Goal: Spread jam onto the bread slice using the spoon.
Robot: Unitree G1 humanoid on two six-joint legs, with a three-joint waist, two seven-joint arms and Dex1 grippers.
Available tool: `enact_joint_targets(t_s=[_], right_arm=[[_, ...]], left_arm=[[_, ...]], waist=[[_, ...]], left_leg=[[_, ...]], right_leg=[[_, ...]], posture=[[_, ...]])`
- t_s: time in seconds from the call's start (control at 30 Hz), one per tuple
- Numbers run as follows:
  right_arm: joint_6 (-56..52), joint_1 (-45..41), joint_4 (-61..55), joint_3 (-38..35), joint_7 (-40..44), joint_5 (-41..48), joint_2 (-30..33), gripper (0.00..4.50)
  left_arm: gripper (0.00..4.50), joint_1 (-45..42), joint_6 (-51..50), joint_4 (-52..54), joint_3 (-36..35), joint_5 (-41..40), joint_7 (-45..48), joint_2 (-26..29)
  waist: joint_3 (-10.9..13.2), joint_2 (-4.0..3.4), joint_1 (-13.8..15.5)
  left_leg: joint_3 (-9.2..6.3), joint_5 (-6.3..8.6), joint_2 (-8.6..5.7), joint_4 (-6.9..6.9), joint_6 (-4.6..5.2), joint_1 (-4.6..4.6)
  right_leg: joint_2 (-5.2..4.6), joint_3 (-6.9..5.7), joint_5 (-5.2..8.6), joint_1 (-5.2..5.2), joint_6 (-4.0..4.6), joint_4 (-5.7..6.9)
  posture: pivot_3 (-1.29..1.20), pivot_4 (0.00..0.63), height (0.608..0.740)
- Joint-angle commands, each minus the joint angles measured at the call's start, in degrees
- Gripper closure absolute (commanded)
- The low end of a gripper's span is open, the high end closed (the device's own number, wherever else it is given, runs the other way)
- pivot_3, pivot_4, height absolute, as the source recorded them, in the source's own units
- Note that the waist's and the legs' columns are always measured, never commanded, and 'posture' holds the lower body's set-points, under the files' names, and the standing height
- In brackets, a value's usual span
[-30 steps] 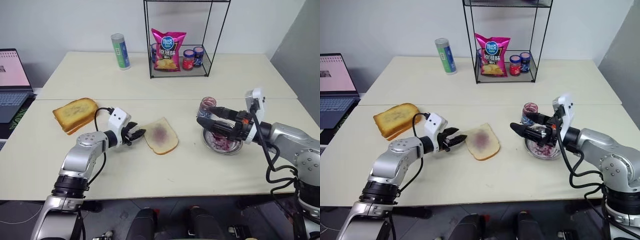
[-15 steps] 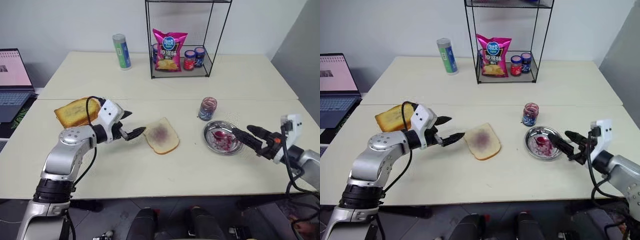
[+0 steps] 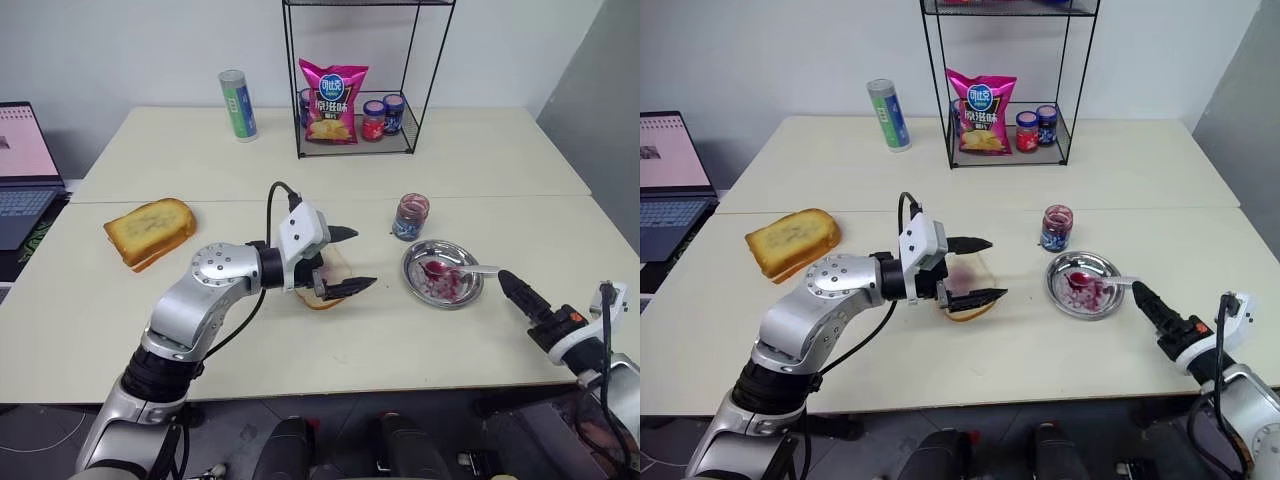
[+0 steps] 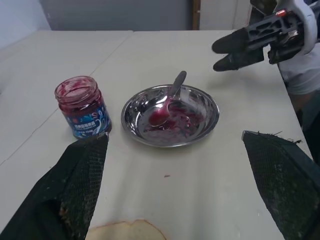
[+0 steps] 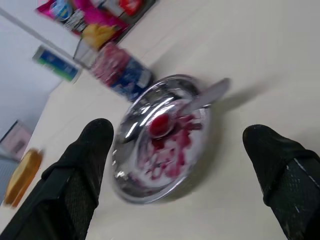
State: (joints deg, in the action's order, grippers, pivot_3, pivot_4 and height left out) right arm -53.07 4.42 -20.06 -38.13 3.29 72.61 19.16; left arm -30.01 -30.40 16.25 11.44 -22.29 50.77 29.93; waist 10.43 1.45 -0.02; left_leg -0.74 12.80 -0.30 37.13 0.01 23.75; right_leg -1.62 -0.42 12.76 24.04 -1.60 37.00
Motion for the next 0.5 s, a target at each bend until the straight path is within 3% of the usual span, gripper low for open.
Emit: enact_joint_targets(t_s=[0.03, 0.5], right_arm=[[4.4, -3.6, 1.0, 0.5, -4.8, 2.4, -2.8, 0.0], [11.4, -10.8, 9.8, 4.3, -8.7, -0.1, -6.5, 0.0]], left_arm=[[0.03, -1.1, 2.1, 0.9, 1.3, 1.5, 0.2, -0.7], [0.03, -1.0, 2.8, 1.1, 1.9, 2.7, 0.4, -1.2]], waist=[[0.0, -0.04, -0.1], [0.0, -0.09, -0.1]], left_leg=[[0.02, 0.0, 0.0, -0.01, 0.0, 0.0], [0.0, 0.0, 0.0, -0.02, 0.0, -0.01]], right_leg=[[0.0, 0.01, 0.0, 0.01, 0.0, 0.0], [0.02, 0.01, 0.0, 0.0, 0.0, 0.02]], posture=[[0.0, 0.15, 0.74], [0.0, 0.15, 0.74]])
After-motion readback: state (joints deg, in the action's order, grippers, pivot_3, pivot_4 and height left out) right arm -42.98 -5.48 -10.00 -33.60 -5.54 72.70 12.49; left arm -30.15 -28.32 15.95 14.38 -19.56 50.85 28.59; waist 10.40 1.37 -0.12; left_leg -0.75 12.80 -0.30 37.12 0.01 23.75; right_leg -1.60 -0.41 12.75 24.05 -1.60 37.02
